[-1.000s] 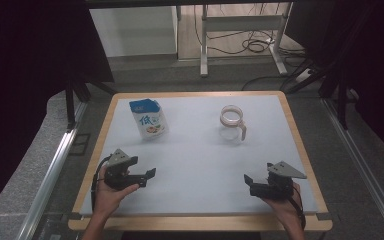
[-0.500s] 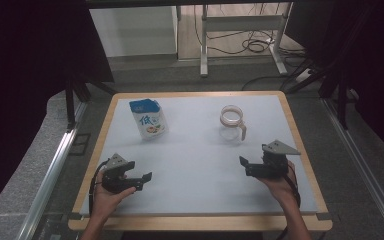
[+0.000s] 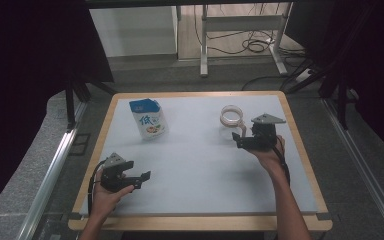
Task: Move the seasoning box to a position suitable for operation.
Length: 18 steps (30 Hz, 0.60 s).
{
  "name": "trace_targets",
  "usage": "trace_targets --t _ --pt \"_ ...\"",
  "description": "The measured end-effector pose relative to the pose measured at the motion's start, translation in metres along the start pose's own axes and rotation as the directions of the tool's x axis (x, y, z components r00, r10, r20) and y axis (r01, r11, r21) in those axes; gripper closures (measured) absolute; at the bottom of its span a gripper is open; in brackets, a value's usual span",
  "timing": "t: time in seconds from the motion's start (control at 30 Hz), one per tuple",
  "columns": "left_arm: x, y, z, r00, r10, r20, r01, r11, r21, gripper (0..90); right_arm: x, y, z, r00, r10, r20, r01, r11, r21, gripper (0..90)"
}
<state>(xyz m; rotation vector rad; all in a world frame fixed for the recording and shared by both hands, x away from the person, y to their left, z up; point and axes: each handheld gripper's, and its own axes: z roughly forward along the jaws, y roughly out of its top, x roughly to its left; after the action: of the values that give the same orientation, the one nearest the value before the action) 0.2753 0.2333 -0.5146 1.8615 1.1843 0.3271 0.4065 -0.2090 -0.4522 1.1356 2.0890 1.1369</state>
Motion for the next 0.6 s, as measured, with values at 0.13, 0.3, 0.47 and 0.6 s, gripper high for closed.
trace_targets --t 0.13,0.3,0.47,0.6 --pt "0.001 -0.001 0.003 0.9999 -0.008 0.009 0.008 0.9999 0.010 15.6 0.001 0.023 0.011 1.0000 -0.007 0.000 0.007 1.000 -0.010 6.0" --pt "0.001 -0.001 0.003 0.9999 -0.006 0.016 0.006 1.0000 0.008 15.5 -0.002 0.036 0.047 0.9998 0.014 -0.016 -0.014 1.000 0.020 3.1" --pt "0.000 -0.001 0.004 0.9999 -0.002 0.017 0.002 0.9999 0.010 15.4 -0.005 0.033 0.076 0.9996 0.027 0.004 -0.028 0.998 0.055 3.0" --pt "0.001 -0.001 0.004 0.9999 0.002 0.011 -0.003 1.0000 0.010 15.4 -0.008 0.026 0.089 0.9993 0.036 -0.005 -0.036 0.996 0.077 3.1"
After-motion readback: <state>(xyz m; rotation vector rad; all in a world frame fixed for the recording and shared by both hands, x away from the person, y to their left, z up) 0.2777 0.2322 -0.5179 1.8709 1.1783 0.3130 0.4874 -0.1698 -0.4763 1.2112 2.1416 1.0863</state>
